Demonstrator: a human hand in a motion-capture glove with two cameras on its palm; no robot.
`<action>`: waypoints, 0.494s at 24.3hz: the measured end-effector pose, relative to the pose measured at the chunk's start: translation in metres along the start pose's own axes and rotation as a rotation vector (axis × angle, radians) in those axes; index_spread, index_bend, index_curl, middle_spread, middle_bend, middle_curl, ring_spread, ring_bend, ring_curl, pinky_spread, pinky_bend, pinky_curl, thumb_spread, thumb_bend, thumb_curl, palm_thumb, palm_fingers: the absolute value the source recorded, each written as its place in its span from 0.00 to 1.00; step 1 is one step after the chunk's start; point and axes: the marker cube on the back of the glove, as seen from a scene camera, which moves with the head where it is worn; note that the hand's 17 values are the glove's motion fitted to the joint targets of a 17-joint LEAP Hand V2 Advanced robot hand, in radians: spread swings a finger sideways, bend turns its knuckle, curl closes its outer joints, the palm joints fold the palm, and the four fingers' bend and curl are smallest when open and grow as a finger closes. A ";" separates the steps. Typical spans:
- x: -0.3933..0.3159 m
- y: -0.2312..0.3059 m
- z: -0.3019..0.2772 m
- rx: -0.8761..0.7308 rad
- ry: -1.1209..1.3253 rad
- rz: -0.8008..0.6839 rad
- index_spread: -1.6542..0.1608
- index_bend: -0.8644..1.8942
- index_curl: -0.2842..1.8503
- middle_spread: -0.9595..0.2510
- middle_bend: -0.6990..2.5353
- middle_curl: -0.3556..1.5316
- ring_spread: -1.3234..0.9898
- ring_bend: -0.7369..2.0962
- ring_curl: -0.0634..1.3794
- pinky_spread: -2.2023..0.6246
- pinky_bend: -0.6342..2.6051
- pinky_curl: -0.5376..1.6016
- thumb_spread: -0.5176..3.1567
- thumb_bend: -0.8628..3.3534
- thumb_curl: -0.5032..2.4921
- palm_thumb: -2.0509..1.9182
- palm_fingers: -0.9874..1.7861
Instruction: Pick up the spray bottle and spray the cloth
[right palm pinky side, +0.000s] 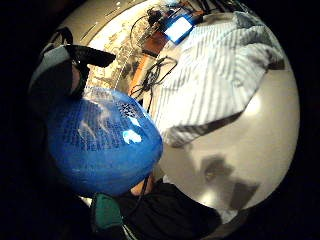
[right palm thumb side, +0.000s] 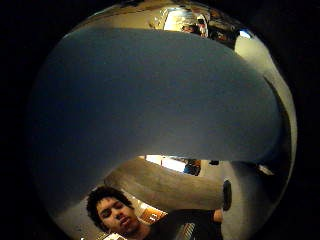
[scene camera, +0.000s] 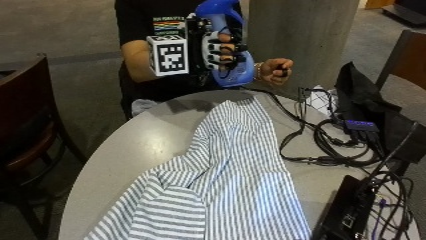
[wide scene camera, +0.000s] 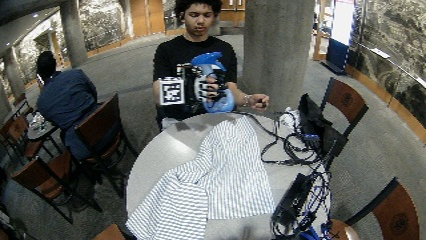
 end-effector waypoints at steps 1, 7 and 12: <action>0.003 0.005 0.015 -0.020 -0.008 -0.007 0.83 0.37 0.36 0.73 0.28 0.43 0.53 0.39 0.33 0.73 0.34 0.43 0.29 0.20 0.39 0.78 0.77; 0.035 0.020 0.097 -0.126 0.032 0.008 0.83 0.39 0.37 0.74 0.27 0.43 0.53 0.38 0.32 0.74 0.31 0.43 0.35 0.19 0.37 0.74 0.76; 0.060 0.015 0.136 -0.118 0.161 0.023 0.82 0.39 0.37 0.75 0.27 0.42 0.54 0.38 0.32 0.75 0.30 0.43 0.37 0.19 0.35 0.72 0.76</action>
